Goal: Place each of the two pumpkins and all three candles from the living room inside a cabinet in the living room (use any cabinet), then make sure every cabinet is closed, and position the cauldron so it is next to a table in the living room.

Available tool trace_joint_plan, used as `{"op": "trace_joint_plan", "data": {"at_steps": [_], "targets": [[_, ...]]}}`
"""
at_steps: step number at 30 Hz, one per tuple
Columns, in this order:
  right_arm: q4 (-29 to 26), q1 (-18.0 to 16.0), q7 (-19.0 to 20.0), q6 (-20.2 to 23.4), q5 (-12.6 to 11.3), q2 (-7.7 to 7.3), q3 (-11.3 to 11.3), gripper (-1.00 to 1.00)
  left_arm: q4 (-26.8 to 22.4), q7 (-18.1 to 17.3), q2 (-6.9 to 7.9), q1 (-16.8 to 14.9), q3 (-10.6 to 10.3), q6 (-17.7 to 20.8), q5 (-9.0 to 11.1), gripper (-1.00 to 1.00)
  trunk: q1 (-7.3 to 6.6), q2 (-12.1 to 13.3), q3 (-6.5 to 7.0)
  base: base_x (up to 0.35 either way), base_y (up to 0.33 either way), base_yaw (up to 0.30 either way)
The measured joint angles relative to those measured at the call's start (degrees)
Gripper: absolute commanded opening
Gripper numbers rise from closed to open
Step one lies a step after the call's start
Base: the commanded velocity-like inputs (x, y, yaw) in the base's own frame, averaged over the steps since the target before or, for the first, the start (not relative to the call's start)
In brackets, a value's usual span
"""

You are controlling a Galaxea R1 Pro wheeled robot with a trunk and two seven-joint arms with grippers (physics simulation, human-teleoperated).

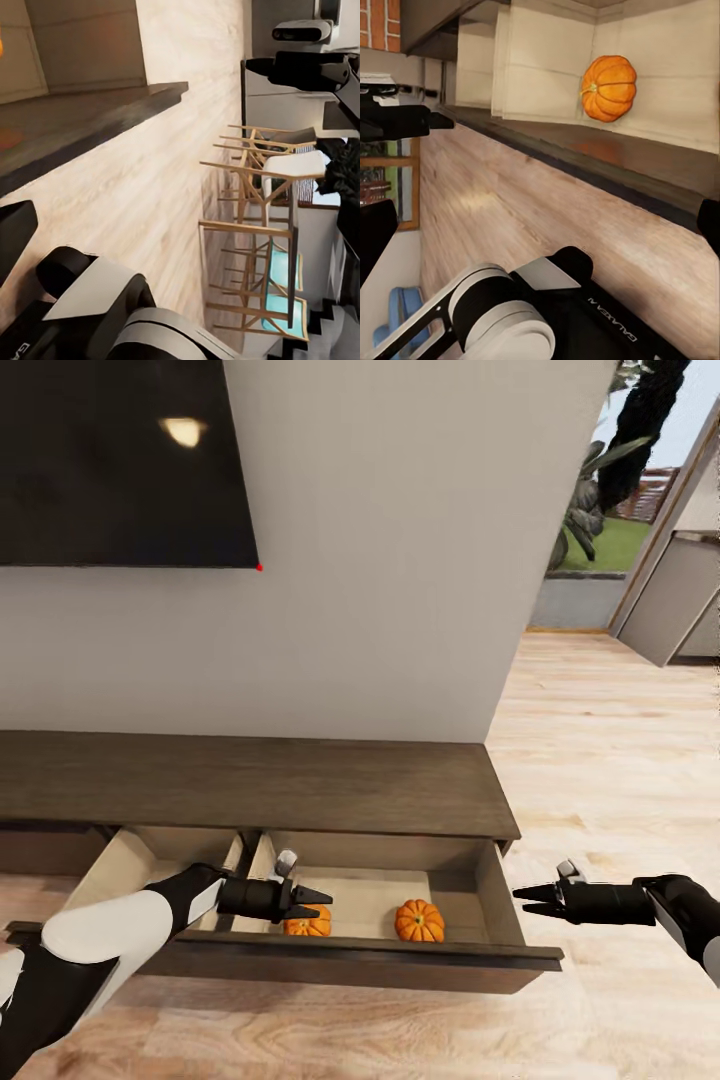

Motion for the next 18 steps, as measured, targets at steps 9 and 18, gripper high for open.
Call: {"op": "trace_joint_plan", "data": {"at_steps": [9,18], "targets": [[0.2,1.7,-0.1,-0.6,0.1,0.14,2.6,1.00,-0.1,0.3,0.49,1.6,-0.2,0.0,0.1,1.00,-1.98,3.6,1.61,-0.229,0.000,0.000],[0.8,8.7,-2.4,-5.5,0.3,0.48,4.4,1.00,-0.5,0.9,0.18,7.8,-3.8,-0.4,0.0,1.00,-2.64,4.8,2.15,-0.007,0.000,0.000]]}}
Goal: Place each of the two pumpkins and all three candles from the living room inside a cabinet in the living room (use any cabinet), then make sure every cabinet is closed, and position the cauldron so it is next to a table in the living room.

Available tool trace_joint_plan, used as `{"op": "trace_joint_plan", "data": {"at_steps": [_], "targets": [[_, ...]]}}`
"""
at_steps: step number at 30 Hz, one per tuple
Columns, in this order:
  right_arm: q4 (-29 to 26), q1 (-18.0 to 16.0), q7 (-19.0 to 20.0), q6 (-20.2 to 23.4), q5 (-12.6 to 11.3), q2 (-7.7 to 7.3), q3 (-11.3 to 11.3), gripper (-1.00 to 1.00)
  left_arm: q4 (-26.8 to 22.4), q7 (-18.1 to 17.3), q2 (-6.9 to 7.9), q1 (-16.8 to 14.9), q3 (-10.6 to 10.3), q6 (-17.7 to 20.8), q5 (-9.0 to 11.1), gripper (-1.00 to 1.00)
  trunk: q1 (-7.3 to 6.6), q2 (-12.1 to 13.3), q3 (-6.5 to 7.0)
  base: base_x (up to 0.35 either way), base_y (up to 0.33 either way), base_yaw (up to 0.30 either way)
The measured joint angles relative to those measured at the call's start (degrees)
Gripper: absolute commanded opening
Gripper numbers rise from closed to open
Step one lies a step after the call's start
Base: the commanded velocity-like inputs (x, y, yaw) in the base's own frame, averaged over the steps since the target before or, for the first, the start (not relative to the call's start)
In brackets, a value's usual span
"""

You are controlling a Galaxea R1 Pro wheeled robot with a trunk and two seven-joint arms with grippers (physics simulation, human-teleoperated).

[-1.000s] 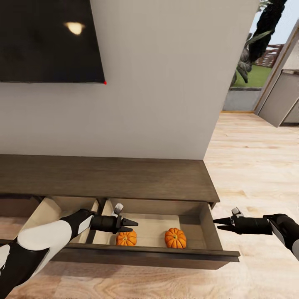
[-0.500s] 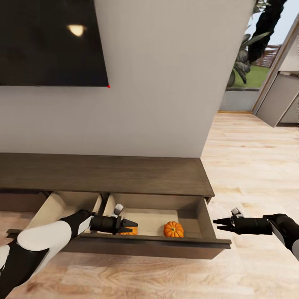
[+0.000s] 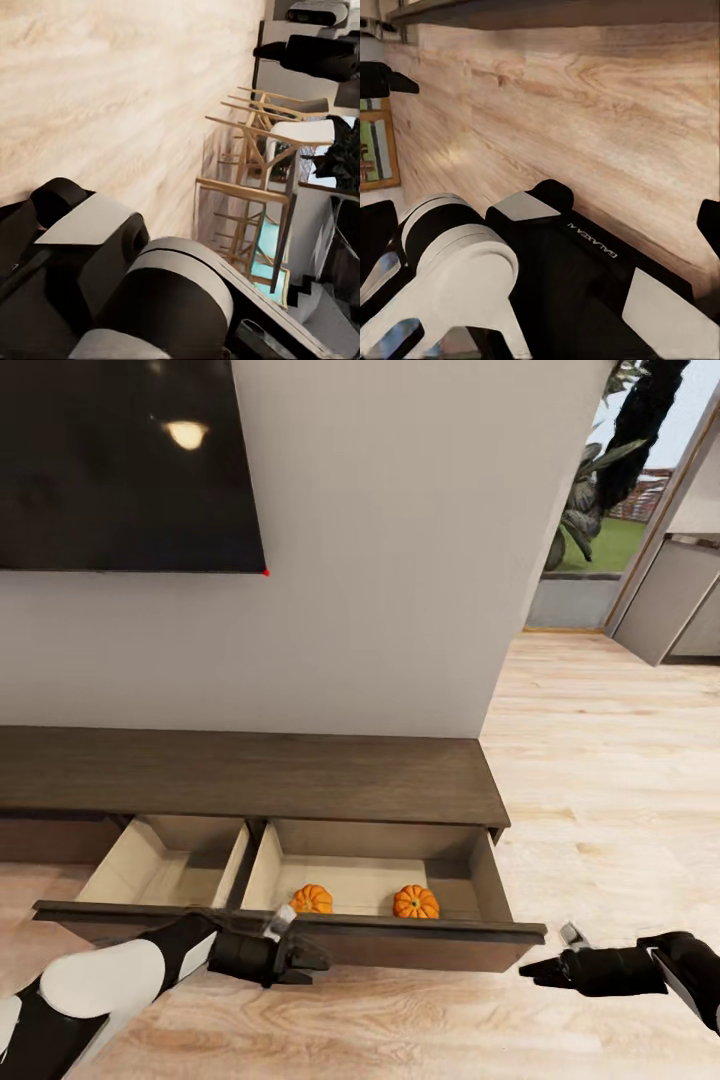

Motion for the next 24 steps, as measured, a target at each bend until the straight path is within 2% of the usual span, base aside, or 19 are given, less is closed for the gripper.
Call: {"op": "trace_joint_plan", "data": {"at_steps": [1,3,4,5,6,9,12,14,16,17,20,24], "targets": [[0.0,1.3,-1.5,-1.7,-0.1,0.17,0.6,1.00,0.0,0.4,-0.11,1.2,-0.1,-0.2,0.0,1.00,0.00,0.0,0.00,0.000,0.000,0.000],[0.4,3.6,-6.3,-4.9,-0.3,1.51,1.2,1.00,0.1,4.5,-0.56,3.2,-0.2,-0.4,0.0,1.00,0.00,0.0,0.00,0.000,0.000,0.000],[0.9,4.3,-8.5,-6.0,-0.3,2.14,1.3,1.00,0.0,7.7,-0.83,3.8,-0.2,-0.4,0.0,1.00,0.00,0.0,0.00,0.000,0.000,0.000],[2.2,5.5,-13.2,-8.7,-0.3,3.70,1.5,1.00,-0.1,15.5,-1.36,4.7,-0.4,-0.7,0.0,1.00,0.00,0.0,0.00,0.000,0.000,0.000],[2.6,5.7,-14.4,-9.5,-0.4,4.18,1.4,1.00,-0.1,17.8,-1.52,5.0,-0.1,-0.7,0.1,1.00,0.00,0.0,0.01,0.000,0.000,0.000],[5.8,6.3,-20.6,-14.5,-0.4,6.19,1.5,1.00,-1.0,27.9,-2.42,6.4,-0.1,-1.7,0.4,1.00,0.00,0.0,0.01,0.000,0.000,0.000],[9.2,6.5,-26.8,-19.5,-0.4,8.25,1.5,1.00,-2.0,33.5,-2.84,7.8,0.0,-6.5,0.7,1.00,0.00,0.0,0.01,0.000,0.000,0.000],[11.4,6.6,-34.1,-23.8,-0.4,10.71,1.5,1.00,-2.4,38.7,-2.96,8.7,0.0,-12.5,0.7,1.00,0.00,0.0,0.01,0.000,0.000,0.000],[12.2,6.6,-38.6,-26.1,-0.4,12.27,1.5,1.00,-3.2,43.7,-3.00,9.1,0.1,-14.7,0.8,1.00,0.00,0.0,0.01,0.000,0.000,0.000],[12.3,6.6,-39.2,-26.3,-0.4,12.52,1.5,1.00,-3.5,44.8,-3.02,9.2,0.2,-15.0,0.8,1.00,0.00,0.0,0.01,0.000,0.000,0.000],[12.5,6.6,-40.9,-27.2,-0.3,13.54,1.5,1.00,-4.6,51.1,-4.11,9.4,0.3,-17.7,0.9,1.00,0.00,0.0,0.01,0.000,0.000,0.000],[12.5,6.8,-42.0,-28.5,-0.2,13.92,1.5,1.00,-4.9,58.2,-5.77,10.1,0.3,-23.3,1.0,1.00,0.00,0.0,0.01,0.000,0.000,0.000]]}}
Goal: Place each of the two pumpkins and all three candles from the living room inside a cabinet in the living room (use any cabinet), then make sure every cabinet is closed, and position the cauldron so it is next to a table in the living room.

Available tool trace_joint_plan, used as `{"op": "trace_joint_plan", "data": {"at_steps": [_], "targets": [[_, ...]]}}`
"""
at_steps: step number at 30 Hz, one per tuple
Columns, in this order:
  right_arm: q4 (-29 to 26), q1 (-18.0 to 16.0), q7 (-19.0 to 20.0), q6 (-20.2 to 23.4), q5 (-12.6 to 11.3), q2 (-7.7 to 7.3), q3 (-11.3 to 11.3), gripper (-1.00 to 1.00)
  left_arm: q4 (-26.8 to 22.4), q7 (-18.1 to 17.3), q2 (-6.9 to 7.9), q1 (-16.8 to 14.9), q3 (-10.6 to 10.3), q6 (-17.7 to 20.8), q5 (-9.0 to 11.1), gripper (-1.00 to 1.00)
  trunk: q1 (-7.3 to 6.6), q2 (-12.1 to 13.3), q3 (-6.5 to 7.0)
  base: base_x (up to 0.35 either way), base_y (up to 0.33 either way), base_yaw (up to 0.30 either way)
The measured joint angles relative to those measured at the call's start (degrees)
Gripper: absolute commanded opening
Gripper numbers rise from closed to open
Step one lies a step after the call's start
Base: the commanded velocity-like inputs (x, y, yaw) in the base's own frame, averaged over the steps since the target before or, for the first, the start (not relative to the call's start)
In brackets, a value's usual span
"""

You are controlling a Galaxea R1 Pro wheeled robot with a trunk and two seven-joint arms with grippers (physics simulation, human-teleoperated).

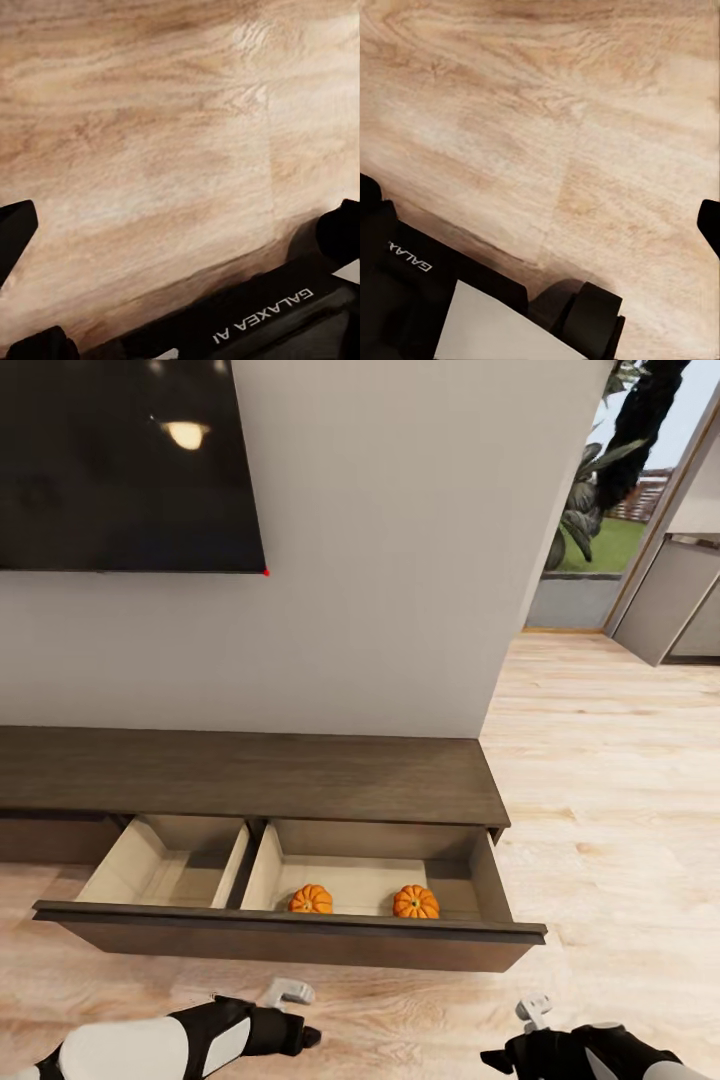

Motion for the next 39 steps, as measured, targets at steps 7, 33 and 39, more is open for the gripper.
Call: {"op": "trace_joint_plan", "data": {"at_steps": [7,33,39], "targets": [[0.1,0.6,-14.3,-6.1,-0.1,4.19,0.0,1.00,0.0,12.6,-2.98,2.3,0.1,-9.9,0.1,1.00,0.00,0.0,0.00,0.000,0.000,0.000],[0.2,3.5,-42.5,-20.1,-0.4,15.78,0.0,1.00,2.7,17.1,-6.31,2.8,0.1,-17.5,-0.3,1.00,0.00,0.0,0.10,0.000,0.000,-0.011],[0.1,3.6,-42.3,-20.2,-0.3,15.86,0.0,1.00,2.8,17.1,-5.93,2.8,0.1,-17.6,-0.3,1.00,0.00,0.0,0.41,0.000,0.000,-0.110]]}}
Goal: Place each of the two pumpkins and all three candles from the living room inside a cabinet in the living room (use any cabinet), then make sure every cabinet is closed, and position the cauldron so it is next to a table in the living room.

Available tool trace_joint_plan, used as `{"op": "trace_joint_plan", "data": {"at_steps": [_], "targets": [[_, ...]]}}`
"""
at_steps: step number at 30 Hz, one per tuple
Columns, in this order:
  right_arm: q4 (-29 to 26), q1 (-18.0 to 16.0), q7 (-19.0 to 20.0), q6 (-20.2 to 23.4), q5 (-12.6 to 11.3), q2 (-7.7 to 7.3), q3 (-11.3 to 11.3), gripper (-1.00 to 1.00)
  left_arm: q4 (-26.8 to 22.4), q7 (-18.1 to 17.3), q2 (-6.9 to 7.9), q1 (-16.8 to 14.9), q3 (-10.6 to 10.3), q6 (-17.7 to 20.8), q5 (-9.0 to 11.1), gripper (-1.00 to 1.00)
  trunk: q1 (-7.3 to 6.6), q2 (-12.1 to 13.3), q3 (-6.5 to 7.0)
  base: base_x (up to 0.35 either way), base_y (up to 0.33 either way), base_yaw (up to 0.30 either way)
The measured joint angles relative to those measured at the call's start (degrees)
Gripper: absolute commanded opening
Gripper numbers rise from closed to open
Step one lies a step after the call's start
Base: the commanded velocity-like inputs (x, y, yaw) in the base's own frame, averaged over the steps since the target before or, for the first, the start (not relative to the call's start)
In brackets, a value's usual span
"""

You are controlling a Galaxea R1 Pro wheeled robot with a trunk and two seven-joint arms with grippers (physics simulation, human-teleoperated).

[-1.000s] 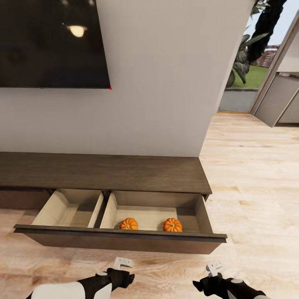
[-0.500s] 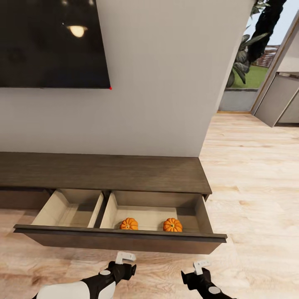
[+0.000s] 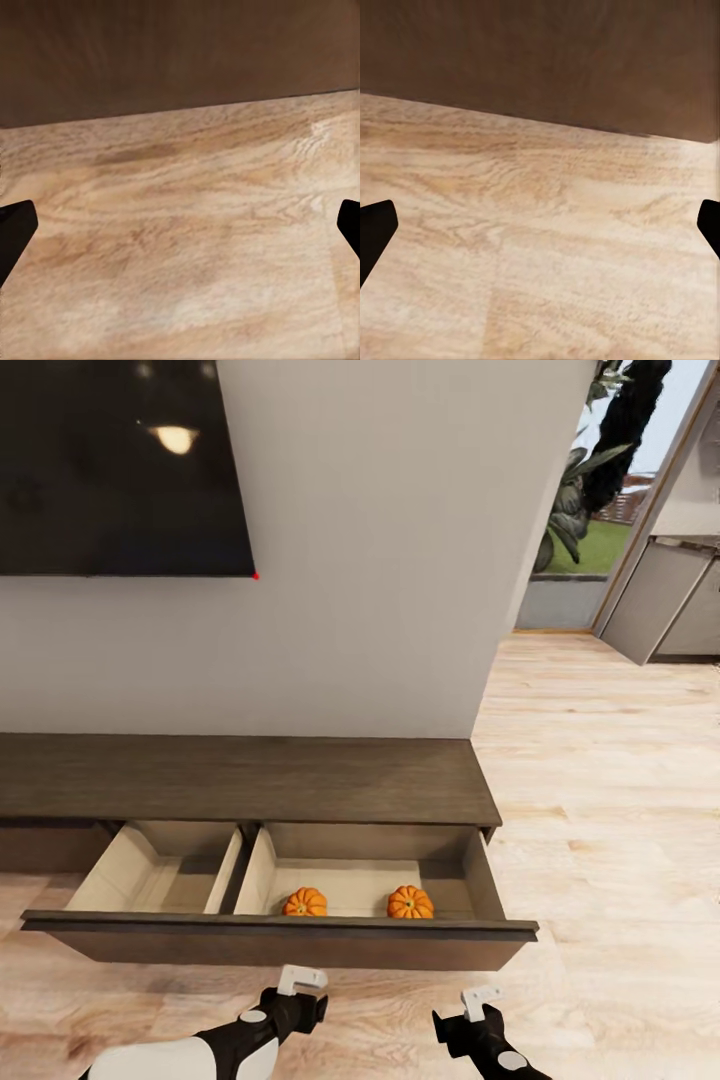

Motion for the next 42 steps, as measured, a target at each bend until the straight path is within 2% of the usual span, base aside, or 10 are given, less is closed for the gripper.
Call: {"op": "trace_joint_plan", "data": {"at_steps": [4,6,15,17,18,22,25,29,35,42], "targets": [[-0.1,0.0,-0.2,0.0,0.2,0.19,0.1,1.00,0.3,0.0,-0.05,0.0,0.0,-0.7,0.0,1.00,0.00,0.0,0.03,0.000,0.000,-0.014],[-0.2,0.0,-0.6,0.0,0.3,1.06,0.1,1.00,0.4,0.0,-0.05,0.0,0.0,-1.6,0.1,1.00,0.00,0.0,0.04,0.000,0.000,-0.003],[-0.8,-0.1,-6.5,0.0,0.4,3.16,0.3,1.00,0.3,0.1,0.10,0.0,0.2,-2.1,0.9,1.00,0.00,0.0,0.04,0.000,0.000,0.000],[-0.9,-0.1,-6.6,-0.1,0.3,3.35,0.3,1.00,0.3,0.1,0.14,0.0,0.3,-2.1,2.1,1.00,0.00,0.0,0.04,0.000,0.000,0.000],[-1.0,-0.1,-6.6,-0.1,0.3,3.41,0.3,1.00,0.3,0.1,0.18,0.0,0.3,-2.2,4.0,1.00,0.00,0.0,0.04,0.000,0.000,0.000],[-1.1,-0.3,-6.7,-0.1,0.2,3.61,0.2,1.00,0.5,0.1,0.38,0.0,0.3,-2.8,8.8,1.00,0.00,0.0,0.04,0.000,0.000,0.000],[-1.1,-0.8,-6.7,0.0,0.1,3.74,0.1,1.00,0.5,0.1,0.92,0.0,0.3,-4.0,10.2,1.00,0.00,0.0,0.04,0.000,0.000,0.000],[-1.2,-1.1,-6.7,-0.3,0.1,3.84,0.1,1.00,0.5,0.1,1.49,0.0,0.3,-4.6,10.6,1.00,0.00,0.0,0.04,0.000,0.000,0.000],[-1.0,-1.1,-6.7,-5.6,0.2,4.00,0.2,1.00,0.4,0.1,1.58,0.0,0.3,-4.6,10.7,1.00,0.00,0.0,0.04,0.000,0.000,0.000],[-1.0,-1.1,-6.7,-6.5,0.1,4.05,0.3,1.00,0.4,0.0,1.55,0.0,0.3,-4.7,10.6,1.00,0.00,0.0,0.04,0.000,0.000,0.000]]}}
